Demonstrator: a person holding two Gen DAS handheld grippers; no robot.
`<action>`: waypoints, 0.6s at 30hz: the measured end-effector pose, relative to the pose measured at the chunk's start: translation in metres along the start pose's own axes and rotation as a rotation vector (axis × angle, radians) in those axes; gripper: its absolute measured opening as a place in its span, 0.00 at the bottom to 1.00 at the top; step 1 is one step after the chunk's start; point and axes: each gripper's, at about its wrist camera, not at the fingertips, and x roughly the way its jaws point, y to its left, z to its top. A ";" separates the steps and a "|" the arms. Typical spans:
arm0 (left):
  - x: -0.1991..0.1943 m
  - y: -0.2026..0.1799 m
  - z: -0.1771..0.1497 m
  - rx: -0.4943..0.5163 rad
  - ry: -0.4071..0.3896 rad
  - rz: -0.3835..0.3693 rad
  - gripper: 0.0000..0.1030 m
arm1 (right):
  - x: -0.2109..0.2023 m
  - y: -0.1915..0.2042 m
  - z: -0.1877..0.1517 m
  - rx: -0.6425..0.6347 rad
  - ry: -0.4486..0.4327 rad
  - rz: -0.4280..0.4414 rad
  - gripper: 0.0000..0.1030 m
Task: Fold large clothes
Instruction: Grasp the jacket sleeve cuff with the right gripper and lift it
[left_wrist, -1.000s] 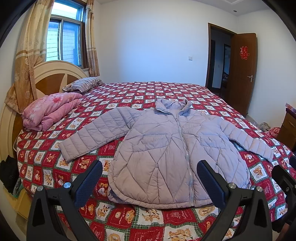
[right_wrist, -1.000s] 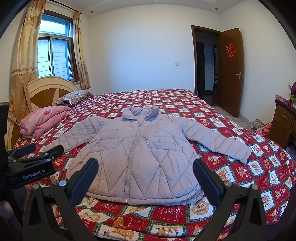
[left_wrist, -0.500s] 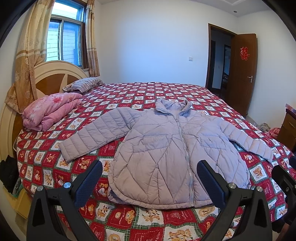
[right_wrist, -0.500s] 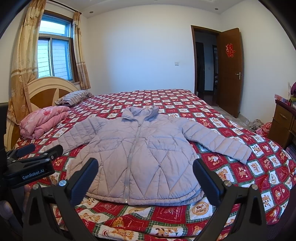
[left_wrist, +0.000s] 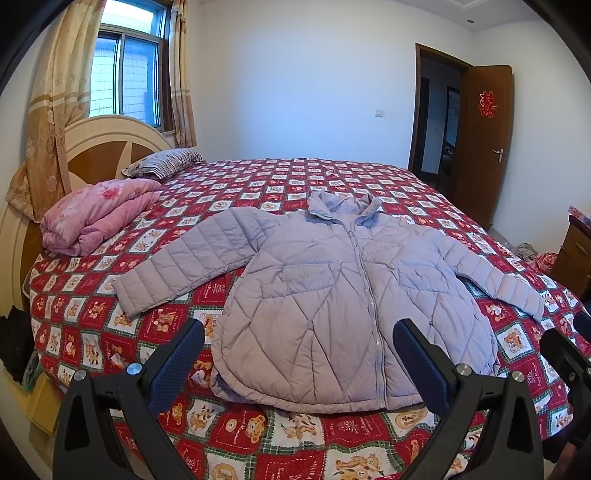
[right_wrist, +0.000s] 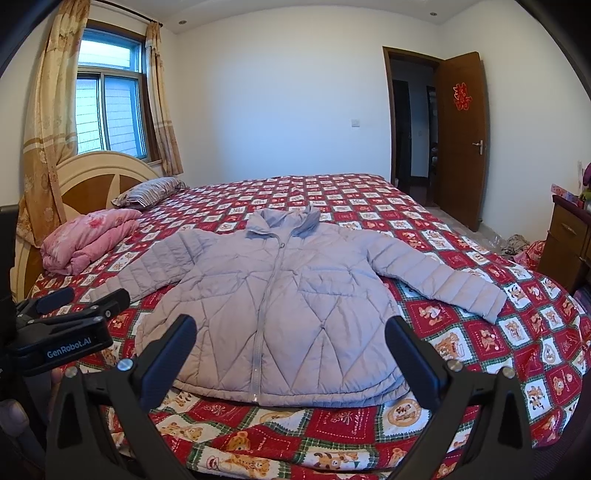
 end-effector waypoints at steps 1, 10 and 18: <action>0.003 0.000 0.000 -0.001 0.006 -0.005 0.99 | 0.001 -0.001 0.000 0.003 0.001 0.001 1.00; 0.057 -0.001 0.003 0.050 0.020 0.025 0.99 | 0.053 -0.034 -0.003 0.036 0.065 -0.018 1.00; 0.150 -0.004 0.012 0.084 0.105 0.061 0.99 | 0.130 -0.126 -0.014 0.161 0.180 -0.177 1.00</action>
